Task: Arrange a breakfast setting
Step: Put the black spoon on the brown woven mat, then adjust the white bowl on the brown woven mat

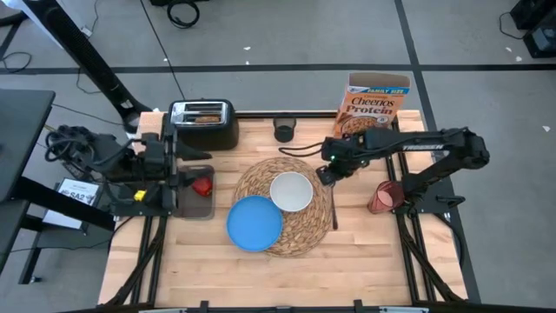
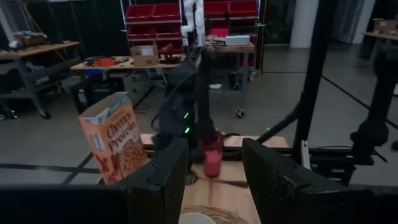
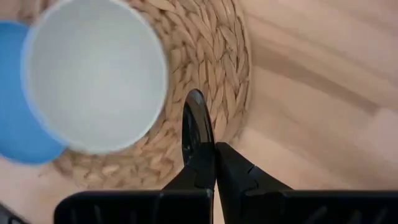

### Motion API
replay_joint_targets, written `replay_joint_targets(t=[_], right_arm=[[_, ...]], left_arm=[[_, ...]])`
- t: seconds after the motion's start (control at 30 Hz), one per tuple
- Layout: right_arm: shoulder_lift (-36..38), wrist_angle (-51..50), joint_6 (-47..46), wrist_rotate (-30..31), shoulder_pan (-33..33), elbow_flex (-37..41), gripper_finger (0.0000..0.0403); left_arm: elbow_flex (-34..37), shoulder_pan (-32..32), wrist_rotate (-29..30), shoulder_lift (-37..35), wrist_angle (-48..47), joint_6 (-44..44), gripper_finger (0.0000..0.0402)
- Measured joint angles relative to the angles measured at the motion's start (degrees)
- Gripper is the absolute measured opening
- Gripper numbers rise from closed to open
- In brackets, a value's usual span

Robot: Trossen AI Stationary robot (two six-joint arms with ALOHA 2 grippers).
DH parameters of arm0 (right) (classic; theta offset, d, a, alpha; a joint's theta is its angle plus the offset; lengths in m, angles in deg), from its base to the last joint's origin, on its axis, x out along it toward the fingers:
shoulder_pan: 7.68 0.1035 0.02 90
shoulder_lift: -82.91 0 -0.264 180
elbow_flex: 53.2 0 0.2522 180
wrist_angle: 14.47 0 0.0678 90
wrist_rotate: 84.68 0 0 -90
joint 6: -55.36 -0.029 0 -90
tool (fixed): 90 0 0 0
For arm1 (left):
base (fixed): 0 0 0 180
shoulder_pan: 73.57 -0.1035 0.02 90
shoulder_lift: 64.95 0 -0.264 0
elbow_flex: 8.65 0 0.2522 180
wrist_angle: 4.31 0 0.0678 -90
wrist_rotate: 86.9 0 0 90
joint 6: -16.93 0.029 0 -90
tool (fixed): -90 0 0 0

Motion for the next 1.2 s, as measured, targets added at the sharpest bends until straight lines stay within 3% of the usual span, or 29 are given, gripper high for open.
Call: replay_joint_targets(t=[0.23, 0.43, 0.73, 0.9, 1.2], right_arm=[[-2.3, 16.1, -2.3, -2.0, -1.0, 15.2, 0.0007], [-5.3, 29.1, -3.4, -3.5, -0.8, 19.5, 0.0007], [-10.5, 31.7, -2.9, -3.6, -3.0, 19.5, 0.0018], [-10.8, 30.9, -4.8, -2.0, -3.1, 19.5, 0.0053], [-5.0, 29.6, -4.3, 0.4, -4.5, 18.4, 0.0118]], left_arm=[[0.0, 1.3, 0.0, 0.9, 2.6, -1.1, 0.016], [0.0, 1.3, 0.0, 0.9, 3.7, -1.1, 0.016], [0.0, 1.3, 0.0, 0.7, 3.4, -1.2, 0.016], [0.0, 1.3, 0.1, -0.2, 3.5, -1.9, 0.016], [0.0, 1.3, 0.2, -0.7, 2.9, -1.0, 0.016]])
